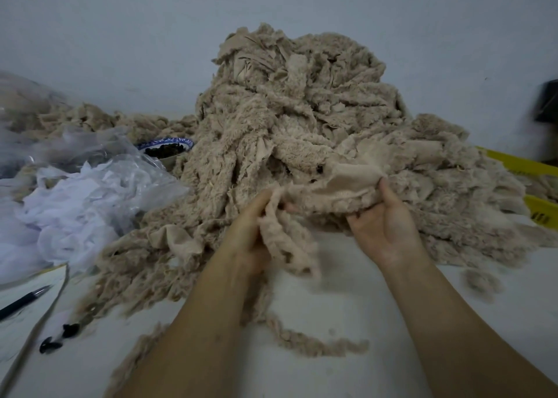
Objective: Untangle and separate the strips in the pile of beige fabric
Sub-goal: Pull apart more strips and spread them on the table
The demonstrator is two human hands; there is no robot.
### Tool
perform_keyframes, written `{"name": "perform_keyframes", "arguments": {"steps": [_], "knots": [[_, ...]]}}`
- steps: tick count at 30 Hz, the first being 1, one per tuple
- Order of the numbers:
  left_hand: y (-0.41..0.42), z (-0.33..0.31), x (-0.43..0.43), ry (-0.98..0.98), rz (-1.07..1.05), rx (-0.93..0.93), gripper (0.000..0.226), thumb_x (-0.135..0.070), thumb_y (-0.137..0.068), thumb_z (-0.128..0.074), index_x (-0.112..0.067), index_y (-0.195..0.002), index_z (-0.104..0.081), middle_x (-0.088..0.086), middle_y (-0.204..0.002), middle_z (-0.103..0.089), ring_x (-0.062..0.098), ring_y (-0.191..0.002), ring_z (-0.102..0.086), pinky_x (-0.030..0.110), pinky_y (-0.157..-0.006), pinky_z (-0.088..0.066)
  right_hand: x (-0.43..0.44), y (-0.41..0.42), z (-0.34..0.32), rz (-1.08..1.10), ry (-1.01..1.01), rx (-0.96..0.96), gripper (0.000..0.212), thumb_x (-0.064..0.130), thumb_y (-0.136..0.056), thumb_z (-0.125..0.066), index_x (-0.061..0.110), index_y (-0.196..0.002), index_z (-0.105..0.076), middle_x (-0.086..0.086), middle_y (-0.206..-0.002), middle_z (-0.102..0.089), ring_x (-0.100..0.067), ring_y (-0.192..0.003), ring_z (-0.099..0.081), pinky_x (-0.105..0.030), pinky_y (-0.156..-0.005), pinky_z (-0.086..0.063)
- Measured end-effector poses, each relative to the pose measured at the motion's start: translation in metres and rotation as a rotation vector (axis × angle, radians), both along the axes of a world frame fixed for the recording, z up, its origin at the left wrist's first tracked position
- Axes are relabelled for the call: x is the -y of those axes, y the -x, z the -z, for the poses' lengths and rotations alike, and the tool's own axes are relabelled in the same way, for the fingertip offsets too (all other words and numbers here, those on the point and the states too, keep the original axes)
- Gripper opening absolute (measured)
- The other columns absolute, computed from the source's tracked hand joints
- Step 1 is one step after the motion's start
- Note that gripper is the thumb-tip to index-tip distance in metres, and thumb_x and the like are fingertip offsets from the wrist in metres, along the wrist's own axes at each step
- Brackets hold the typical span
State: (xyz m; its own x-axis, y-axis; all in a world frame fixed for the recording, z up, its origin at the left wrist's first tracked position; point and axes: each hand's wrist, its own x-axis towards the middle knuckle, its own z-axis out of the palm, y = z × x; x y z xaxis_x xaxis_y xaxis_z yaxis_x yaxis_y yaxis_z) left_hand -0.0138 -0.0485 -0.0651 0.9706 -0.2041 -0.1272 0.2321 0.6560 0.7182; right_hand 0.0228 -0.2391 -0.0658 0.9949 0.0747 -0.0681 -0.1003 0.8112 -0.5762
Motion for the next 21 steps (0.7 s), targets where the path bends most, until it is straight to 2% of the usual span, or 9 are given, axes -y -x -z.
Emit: {"name": "perform_keyframes", "arguments": {"steps": [2, 5, 8, 10, 11, 13, 16, 18, 21], "knots": [[0.000, -0.003, -0.002, 0.147, 0.096, 0.065, 0.023, -0.027, -0.090, -0.063, -0.010, -0.083, -0.078, 0.004, -0.080, -0.075, 0.015, -0.067, -0.071, 0.028, -0.057, -0.057, -0.001, 0.001, -0.002, 0.006, 0.036, -0.002, 0.033, 0.032, -0.105, -0.042, 0.013, -0.122, -0.063, -0.004, -0.110, -0.075, -0.015, -0.099, -0.072, -0.027, -0.071, -0.060], [0.001, -0.007, 0.002, 0.149, 0.070, 0.158, 0.027, -0.016, -0.098, -0.049, -0.008, -0.099, -0.075, 0.005, -0.087, -0.074, 0.012, -0.069, -0.070, 0.023, -0.057, -0.056, -0.007, 0.003, 0.001, -0.014, 0.188, 0.011, 0.036, 0.029, -0.103, -0.045, 0.009, -0.129, -0.060, -0.010, -0.120, -0.071, -0.023, -0.113, -0.066, -0.035, -0.092, -0.056], [0.003, -0.002, 0.013, -0.129, -0.067, 0.218, 0.016, -0.019, -0.090, -0.059, -0.008, -0.094, -0.071, 0.005, -0.078, -0.069, 0.014, -0.067, -0.066, 0.022, -0.061, -0.054, -0.018, 0.015, 0.003, -0.051, 0.493, 0.131, 0.049, 0.048, -0.097, -0.051, 0.013, -0.130, -0.061, -0.008, -0.124, -0.069, -0.025, -0.114, -0.065, -0.041, -0.095, -0.053], [0.002, 0.002, 0.018, -0.321, -0.143, 0.256, 0.016, -0.020, -0.090, -0.063, -0.006, -0.093, -0.070, 0.010, -0.082, -0.070, 0.021, -0.076, -0.065, 0.027, -0.073, -0.055, -0.025, 0.023, 0.005, -0.124, 0.805, 0.246, 0.082, 0.075, -0.078, -0.059, 0.021, -0.139, -0.053, -0.003, -0.131, -0.065, -0.020, -0.121, -0.062, -0.041, -0.101, -0.050], [0.002, 0.003, 0.019, -0.366, -0.154, 0.264, 0.017, -0.020, -0.091, -0.063, -0.005, -0.092, -0.071, 0.011, -0.081, -0.071, 0.023, -0.077, -0.066, 0.028, -0.074, -0.055, -0.028, 0.026, 0.007, -0.143, 0.934, 0.291, 0.086, 0.080, -0.068, -0.063, 0.027, -0.135, -0.055, 0.004, -0.126, -0.068, -0.013, -0.117, -0.064, -0.035, -0.097, -0.052], [0.004, 0.002, 0.020, -0.393, -0.187, 0.230, 0.016, -0.021, -0.093, -0.064, -0.008, -0.093, -0.073, 0.010, -0.082, -0.073, 0.021, -0.076, -0.069, 0.025, -0.069, -0.056, -0.031, 0.027, 0.013, -0.096, 1.058, 0.368, 0.056, 0.067, -0.075, -0.066, 0.029, -0.116, -0.064, 0.010, -0.105, -0.075, -0.007, -0.099, -0.070, -0.027, -0.085, -0.056], [0.003, 0.000, 0.019, -0.389, -0.295, 0.198, 0.017, -0.020, -0.097, -0.060, -0.011, -0.098, -0.074, 0.004, -0.079, -0.075, 0.012, -0.067, -0.069, 0.021, -0.058, -0.053, -0.029, 0.018, 0.014, -0.013, 0.789, 0.216, 0.023, 0.031, -0.098, -0.059, 0.016, -0.112, -0.069, -0.007, -0.103, -0.076, -0.025, -0.096, -0.073, -0.043, -0.085, -0.059], [-0.001, -0.002, 0.016, -0.302, -0.339, 0.170, 0.018, -0.019, -0.099, -0.056, -0.012, -0.098, -0.073, 0.001, -0.079, -0.074, 0.012, -0.067, -0.066, 0.022, -0.059, -0.053, -0.024, 0.015, 0.009, -0.082, 0.546, 0.103, 0.023, 0.028, -0.099, -0.057, 0.014, -0.112, -0.071, -0.011, -0.107, -0.075, -0.026, -0.097, -0.073, -0.039, -0.074, -0.060], [-0.003, -0.002, 0.012, -0.260, -0.357, 0.177, 0.024, -0.026, -0.101, -0.053, -0.011, -0.093, -0.069, -0.001, -0.072, -0.068, 0.008, -0.059, -0.058, 0.020, -0.057, -0.048, -0.019, 0.014, 0.006, -0.147, 0.396, 0.047, 0.026, 0.032, -0.098, -0.058, 0.017, -0.102, -0.079, -0.010, -0.111, -0.075, -0.023, -0.100, -0.073, -0.033, -0.069, -0.060]]}}
